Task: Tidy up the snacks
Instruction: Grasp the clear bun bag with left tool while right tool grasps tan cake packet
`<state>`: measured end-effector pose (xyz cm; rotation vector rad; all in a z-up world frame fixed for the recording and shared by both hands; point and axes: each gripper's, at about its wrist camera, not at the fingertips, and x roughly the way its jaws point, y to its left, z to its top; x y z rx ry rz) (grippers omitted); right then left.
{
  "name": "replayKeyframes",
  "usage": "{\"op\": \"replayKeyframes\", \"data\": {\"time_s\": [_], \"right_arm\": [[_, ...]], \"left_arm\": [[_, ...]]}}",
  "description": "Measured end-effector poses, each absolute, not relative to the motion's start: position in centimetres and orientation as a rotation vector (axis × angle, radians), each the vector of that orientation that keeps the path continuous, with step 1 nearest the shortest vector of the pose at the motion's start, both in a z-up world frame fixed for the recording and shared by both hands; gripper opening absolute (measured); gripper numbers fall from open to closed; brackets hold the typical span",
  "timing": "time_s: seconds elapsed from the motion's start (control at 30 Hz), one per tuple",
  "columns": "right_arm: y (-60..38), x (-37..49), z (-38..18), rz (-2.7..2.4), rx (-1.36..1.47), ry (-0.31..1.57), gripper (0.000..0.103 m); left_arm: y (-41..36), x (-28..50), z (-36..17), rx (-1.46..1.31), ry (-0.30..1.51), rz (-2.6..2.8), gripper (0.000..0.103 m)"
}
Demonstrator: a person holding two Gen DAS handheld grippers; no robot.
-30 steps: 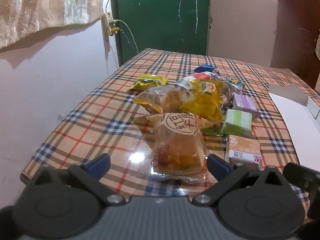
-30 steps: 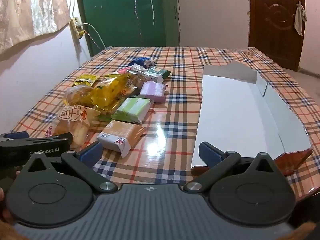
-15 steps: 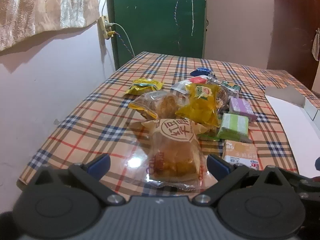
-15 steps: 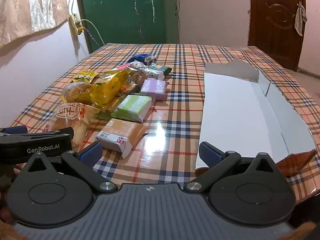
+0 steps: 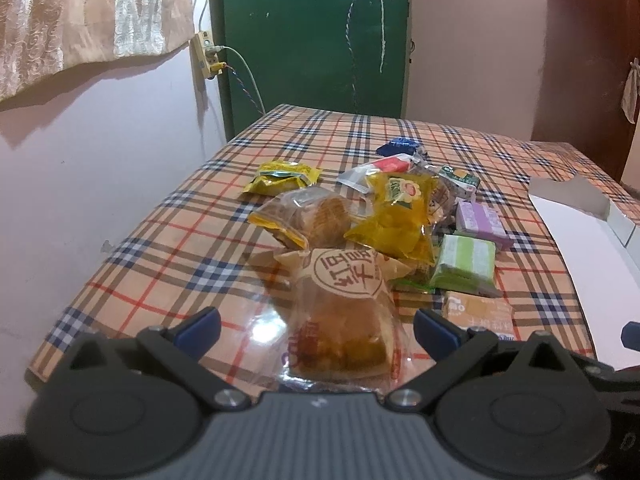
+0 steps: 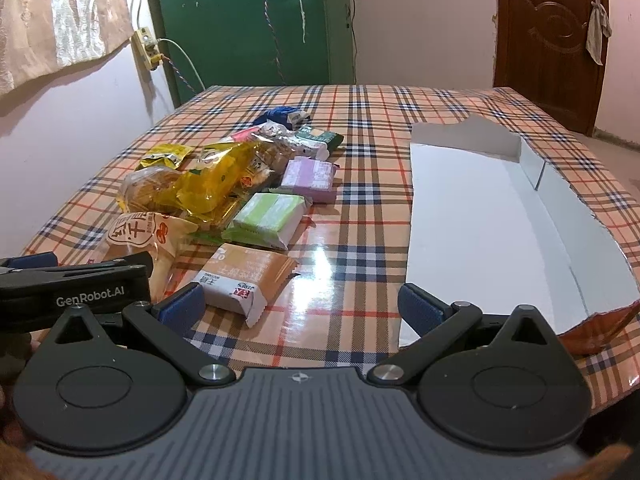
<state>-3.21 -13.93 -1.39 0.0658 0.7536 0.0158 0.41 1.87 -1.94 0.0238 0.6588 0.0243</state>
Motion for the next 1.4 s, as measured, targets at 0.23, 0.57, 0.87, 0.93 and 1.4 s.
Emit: {"op": "replayKeyframes", "data": {"time_s": [0.23,0.57,0.87,0.93,1.4], "right_arm": [[-13.7,-2.7,-1.8,0.014,0.076,0.71,0.103],[-13.5,-2.2,-2.4,-0.012,0.047,0.729,0.103],[-13.2,-1.5,-3.3,-0.014,0.007,0.736,0.103],[-12.8,-1.2,-3.6,0.006,0.006,0.736,0.103],[-9.3,2.6,-5.4,0.062,0.0,0.79,0.103]], "left_arm": [[1.9,1.1,-2.1,0.025,0.664,0.033,0.101],[1.6,2.3,-2.7,0.026,0.676,0.022,0.101],[1.8,3.4,-3.8,0.016,0.715,-0.013,0.067],[1.9,3.2,-3.8,0.028,0.703,-0.004,0.066],[5.1,1.4,-2.7,-0.026,0.64,0.049,0.064]]}}
